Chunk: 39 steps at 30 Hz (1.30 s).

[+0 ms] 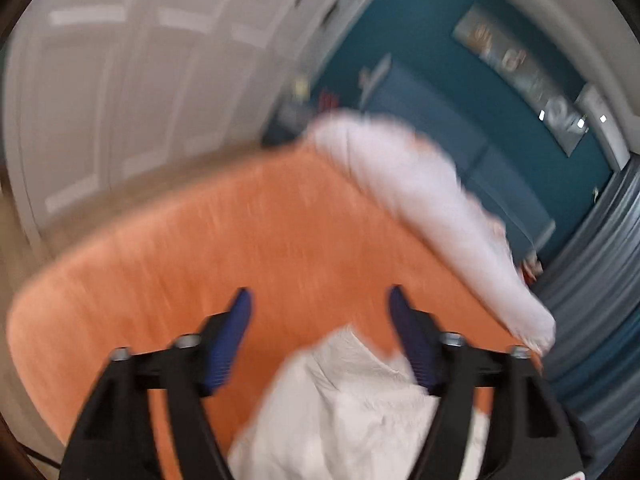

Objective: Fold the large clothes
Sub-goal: 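Fold the held jacket edge over the body with both tools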

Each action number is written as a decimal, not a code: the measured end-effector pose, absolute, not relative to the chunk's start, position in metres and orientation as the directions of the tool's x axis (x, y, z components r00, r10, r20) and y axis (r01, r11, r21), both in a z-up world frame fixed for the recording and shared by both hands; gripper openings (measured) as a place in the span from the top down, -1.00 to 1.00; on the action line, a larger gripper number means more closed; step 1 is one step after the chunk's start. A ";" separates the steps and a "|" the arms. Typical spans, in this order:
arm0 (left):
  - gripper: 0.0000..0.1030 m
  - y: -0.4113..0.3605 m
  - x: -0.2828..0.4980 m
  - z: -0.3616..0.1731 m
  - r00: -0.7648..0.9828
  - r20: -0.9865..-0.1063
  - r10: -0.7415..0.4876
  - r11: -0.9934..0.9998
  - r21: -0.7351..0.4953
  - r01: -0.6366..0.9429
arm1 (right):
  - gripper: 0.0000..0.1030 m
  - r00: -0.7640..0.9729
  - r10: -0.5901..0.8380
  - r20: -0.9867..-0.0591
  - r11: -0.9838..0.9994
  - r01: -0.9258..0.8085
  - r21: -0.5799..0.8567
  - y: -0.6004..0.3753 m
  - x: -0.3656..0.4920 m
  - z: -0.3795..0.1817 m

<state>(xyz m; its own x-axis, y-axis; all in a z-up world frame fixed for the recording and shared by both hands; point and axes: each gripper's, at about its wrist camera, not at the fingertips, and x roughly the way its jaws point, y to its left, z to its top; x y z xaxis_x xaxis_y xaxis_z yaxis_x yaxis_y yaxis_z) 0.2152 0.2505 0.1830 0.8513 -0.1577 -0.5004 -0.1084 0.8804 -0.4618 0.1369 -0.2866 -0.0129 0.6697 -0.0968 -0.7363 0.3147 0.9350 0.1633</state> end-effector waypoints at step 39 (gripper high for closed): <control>0.95 0.233 0.047 0.045 0.483 -0.815 -0.319 0.933 -0.360 0.009 | 0.55 0.620 -0.039 -0.784 0.905 0.355 0.235 -0.279 -0.030 0.023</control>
<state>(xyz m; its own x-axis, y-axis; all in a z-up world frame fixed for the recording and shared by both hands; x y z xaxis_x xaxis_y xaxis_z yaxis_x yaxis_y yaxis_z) 0.0468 0.2326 0.0448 0.4828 -0.3194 -0.8154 0.0095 0.9330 -0.3599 -0.0301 -0.2785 0.0225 0.6199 -0.0395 -0.7837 0.3553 0.9046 0.2354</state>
